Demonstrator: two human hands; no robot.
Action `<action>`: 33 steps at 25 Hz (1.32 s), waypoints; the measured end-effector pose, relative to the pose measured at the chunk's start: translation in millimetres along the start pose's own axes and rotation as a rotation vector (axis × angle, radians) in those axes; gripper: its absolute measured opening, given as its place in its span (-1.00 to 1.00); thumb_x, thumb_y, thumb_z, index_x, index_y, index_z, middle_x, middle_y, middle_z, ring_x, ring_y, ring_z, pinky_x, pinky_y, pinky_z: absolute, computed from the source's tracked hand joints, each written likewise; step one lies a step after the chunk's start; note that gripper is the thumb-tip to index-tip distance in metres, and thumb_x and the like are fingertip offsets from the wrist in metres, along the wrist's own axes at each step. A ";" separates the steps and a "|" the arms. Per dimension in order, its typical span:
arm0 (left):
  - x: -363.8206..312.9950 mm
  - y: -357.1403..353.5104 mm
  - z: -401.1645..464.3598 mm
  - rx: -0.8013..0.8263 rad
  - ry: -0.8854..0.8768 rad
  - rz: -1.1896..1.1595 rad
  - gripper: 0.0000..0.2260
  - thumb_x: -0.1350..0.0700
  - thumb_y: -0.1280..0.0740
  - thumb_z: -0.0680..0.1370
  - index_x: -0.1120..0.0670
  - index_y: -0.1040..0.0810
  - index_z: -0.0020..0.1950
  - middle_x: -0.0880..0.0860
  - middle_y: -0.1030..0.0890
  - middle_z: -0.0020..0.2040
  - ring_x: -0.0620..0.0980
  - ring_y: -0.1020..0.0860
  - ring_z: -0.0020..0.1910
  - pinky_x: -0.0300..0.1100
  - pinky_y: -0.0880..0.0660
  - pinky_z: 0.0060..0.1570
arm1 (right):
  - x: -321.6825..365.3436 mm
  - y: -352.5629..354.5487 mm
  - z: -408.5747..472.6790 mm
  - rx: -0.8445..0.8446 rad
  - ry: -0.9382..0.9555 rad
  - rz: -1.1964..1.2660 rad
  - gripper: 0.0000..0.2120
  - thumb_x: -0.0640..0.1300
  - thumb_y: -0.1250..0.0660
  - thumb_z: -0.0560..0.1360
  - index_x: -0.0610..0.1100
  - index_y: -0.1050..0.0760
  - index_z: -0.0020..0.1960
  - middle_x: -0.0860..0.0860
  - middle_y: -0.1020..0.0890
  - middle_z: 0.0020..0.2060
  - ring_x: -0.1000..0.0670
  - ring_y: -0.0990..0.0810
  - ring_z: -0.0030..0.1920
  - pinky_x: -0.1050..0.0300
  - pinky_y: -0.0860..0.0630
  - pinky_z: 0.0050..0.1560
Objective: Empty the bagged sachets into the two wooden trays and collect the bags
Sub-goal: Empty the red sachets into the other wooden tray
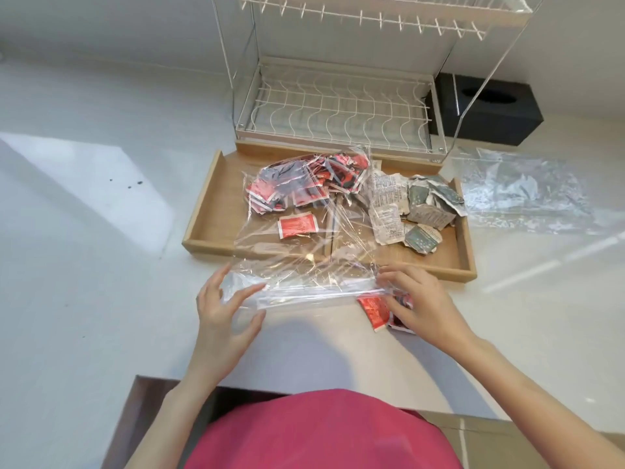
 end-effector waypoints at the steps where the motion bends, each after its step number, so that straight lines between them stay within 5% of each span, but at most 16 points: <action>1: 5.8 -0.7 -1.6 0.009 0.117 -0.135 -0.59 -0.11 -0.32 0.35 -0.21 -0.39 0.19 -0.10 -0.19 0.36 -0.19 -0.18 0.34 -0.55 -0.10 0.22 | 2.2 -0.8 0.2 0.001 -0.008 -0.014 -0.65 0.10 -0.21 0.40 -0.08 -0.55 0.05 -0.03 -0.60 0.03 -0.03 -0.54 0.08 0.01 -0.47 0.08; 5: 31.1 -6.1 -8.6 -0.058 0.464 -0.639 -0.54 0.08 -0.31 0.49 -0.02 -0.28 0.37 -0.02 -0.41 0.34 -0.11 -0.43 0.25 -0.25 -0.44 0.15 | -1.0 5.2 1.9 -0.099 -0.185 0.190 -0.58 0.16 -0.18 0.41 -0.07 -0.51 0.13 0.00 -0.44 0.10 0.05 -0.37 0.18 0.44 -0.21 0.17; 9: 36.6 -4.2 -3.9 -0.123 0.568 -0.761 -0.66 0.16 -0.24 0.54 0.06 -0.37 0.32 -0.03 -0.55 0.08 -0.14 -0.54 -0.07 -0.32 -0.49 -0.12 | -32.0 10.3 -0.3 -0.244 -0.530 0.516 -0.67 -0.09 -0.21 0.53 -0.13 -0.37 0.28 -0.05 -0.44 0.17 0.03 -0.43 0.15 0.21 -0.30 0.18; 13: 34.3 -3.5 3.7 -0.111 0.613 -0.772 -0.74 0.20 -0.24 0.53 0.03 -0.43 0.21 -0.04 -0.55 -0.12 -0.16 -0.49 -0.18 -0.38 -0.49 -0.25 | -36.7 17.6 1.0 -0.247 -0.582 0.687 -0.73 -0.21 -0.19 0.54 -0.08 -0.42 0.22 0.05 -0.57 0.05 0.10 -0.52 0.07 0.28 -0.46 0.09; 15: 31.9 -4.4 5.7 -0.097 0.611 -0.768 -0.78 0.19 -0.24 0.53 0.04 -0.44 0.17 -0.02 -0.53 -0.16 -0.13 -0.48 -0.21 -0.35 -0.47 -0.24 | -35.1 11.0 2.3 -0.167 -0.611 0.754 -0.75 -0.24 -0.21 0.53 -0.08 -0.46 0.19 0.12 -0.57 -0.05 0.22 -0.54 -0.06 0.50 -0.46 -0.14; 17: 29.2 -3.4 8.8 -0.092 0.598 -0.756 -0.81 0.18 -0.24 0.53 0.06 -0.43 0.13 -0.01 -0.50 -0.20 -0.12 -0.47 -0.23 -0.28 -0.44 -0.18 | -36.3 1.5 1.6 -0.117 -0.664 0.878 -0.74 -0.27 -0.24 0.50 -0.08 -0.47 0.16 0.10 -0.58 -0.10 0.26 -0.55 -0.19 0.47 -0.46 -0.30; 22: 27.3 2.2 16.0 -0.099 0.574 -0.719 -0.98 0.14 -0.26 0.52 0.06 -0.44 -0.06 0.01 -0.46 -0.34 -0.11 -0.44 -0.38 -0.23 -0.41 -0.21 | -41.8 -4.5 0.5 -0.168 -0.775 1.087 -0.86 -0.30 -0.27 0.48 -0.14 -0.51 -0.01 0.01 -0.60 -0.20 0.10 -0.56 -0.19 0.38 -0.49 -0.21; 25: 25.8 1.4 17.9 -0.100 0.556 -0.699 -0.88 0.16 -0.26 0.52 0.02 -0.40 -0.21 -0.10 -0.43 -0.52 -0.16 -0.39 -0.50 -0.27 -0.41 -0.29 | -40.0 -5.3 -0.6 -0.144 -0.774 1.097 -0.88 -0.29 -0.26 0.48 -0.15 -0.53 -0.05 0.07 -0.63 -0.30 0.14 -0.55 -0.26 0.38 -0.46 -0.31; 33: 18.9 9.0 28.4 -0.136 0.527 -0.707 -0.94 0.14 -0.28 0.51 -0.02 -0.48 -0.07 -0.14 -0.40 -0.58 -0.20 -0.31 -0.61 -0.41 -0.38 -0.51 | -29.8 9.5 6.7 -0.157 -0.712 1.227 -0.90 -0.25 -0.27 0.47 -0.12 -0.54 -0.16 0.11 -0.66 -0.42 0.20 -0.58 -0.39 0.39 -0.50 -0.38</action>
Point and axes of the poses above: each hand's wrist, its own z-axis towards the middle knuckle, its own y-axis out of the back of the hand, x = y × z, the point moved 9 cm from there along z, towards the middle knuckle
